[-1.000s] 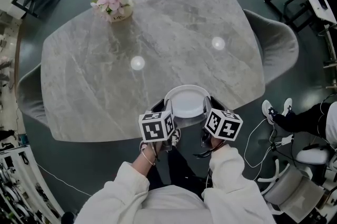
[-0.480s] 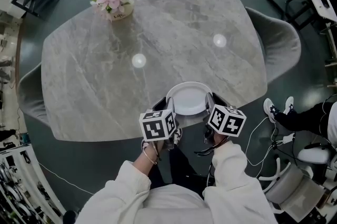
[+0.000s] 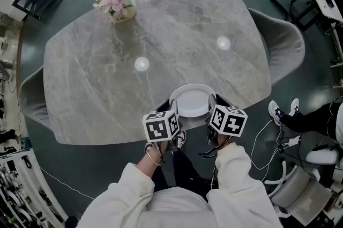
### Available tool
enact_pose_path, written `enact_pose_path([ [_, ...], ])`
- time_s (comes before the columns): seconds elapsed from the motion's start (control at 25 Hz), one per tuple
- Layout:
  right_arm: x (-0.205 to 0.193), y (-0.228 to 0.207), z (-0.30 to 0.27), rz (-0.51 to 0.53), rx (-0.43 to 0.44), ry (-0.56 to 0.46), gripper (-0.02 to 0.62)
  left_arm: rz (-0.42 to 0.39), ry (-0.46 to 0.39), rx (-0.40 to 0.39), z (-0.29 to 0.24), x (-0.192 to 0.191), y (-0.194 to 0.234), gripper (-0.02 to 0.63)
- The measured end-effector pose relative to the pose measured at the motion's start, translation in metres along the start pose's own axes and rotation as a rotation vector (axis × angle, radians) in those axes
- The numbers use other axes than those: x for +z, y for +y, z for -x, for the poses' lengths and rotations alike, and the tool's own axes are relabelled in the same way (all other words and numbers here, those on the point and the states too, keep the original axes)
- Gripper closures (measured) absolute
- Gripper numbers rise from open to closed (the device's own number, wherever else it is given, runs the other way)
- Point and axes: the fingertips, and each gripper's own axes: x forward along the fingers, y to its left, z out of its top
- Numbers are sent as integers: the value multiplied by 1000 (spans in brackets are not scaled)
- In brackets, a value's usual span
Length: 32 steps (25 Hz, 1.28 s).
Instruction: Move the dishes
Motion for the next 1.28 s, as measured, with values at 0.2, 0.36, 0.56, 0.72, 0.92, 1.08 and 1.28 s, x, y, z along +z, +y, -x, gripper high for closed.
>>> enact_pose_path([
  [0.2, 0, -1, 1, -15, 6, 3, 479, -3, -1, -8, 1, 0, -1, 553],
  [0.36, -2, -2, 2, -17, 1, -1, 474, -16, -2, 0, 2, 0, -1, 552],
  [0.56, -3, -5, 6, -25, -18, -14, 425, -26, -11, 5, 7, 4, 2, 519],
  [0.72, 0, -7, 17, -33, -43, -36, 425, -12, -27, -3, 16, 5, 6, 497],
  [0.92, -5, -2, 31, -64, -30, -57, 425, -11, -45, -3, 33, 8, 12, 490],
  [1.08, -4, 9, 55, -97, -19, -83, 450, -27, -77, -8, 51, 15, 13, 491],
  [1.28, -5, 24, 85, -115, -29, -149, 482, -58, -120, -58, 82, 22, 10, 491],
])
